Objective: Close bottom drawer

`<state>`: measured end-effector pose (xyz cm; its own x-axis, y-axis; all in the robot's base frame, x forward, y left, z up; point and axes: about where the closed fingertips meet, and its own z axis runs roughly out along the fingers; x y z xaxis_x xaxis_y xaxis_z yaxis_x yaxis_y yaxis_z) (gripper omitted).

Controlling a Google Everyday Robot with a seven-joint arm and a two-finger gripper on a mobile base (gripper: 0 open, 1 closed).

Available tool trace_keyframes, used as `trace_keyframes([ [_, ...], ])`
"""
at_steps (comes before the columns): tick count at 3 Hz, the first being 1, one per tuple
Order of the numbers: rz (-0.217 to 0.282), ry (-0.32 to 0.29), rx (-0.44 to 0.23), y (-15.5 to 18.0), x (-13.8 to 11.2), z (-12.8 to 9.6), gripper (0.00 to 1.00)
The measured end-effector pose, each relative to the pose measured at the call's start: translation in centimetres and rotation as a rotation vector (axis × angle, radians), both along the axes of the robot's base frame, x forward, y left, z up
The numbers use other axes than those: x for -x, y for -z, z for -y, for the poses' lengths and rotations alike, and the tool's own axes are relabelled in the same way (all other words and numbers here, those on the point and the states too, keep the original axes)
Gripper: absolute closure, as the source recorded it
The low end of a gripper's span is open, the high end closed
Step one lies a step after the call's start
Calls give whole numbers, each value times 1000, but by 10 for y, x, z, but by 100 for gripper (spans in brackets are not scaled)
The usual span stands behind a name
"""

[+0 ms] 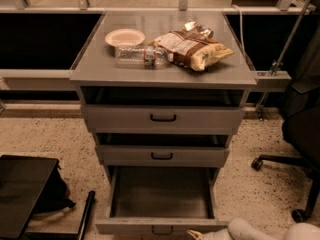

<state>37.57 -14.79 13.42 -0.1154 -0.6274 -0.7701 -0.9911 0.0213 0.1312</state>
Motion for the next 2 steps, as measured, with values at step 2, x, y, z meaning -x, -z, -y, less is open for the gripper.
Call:
trace_keyframes([
  [2, -22, 37, -67, 10, -45, -15, 0],
])
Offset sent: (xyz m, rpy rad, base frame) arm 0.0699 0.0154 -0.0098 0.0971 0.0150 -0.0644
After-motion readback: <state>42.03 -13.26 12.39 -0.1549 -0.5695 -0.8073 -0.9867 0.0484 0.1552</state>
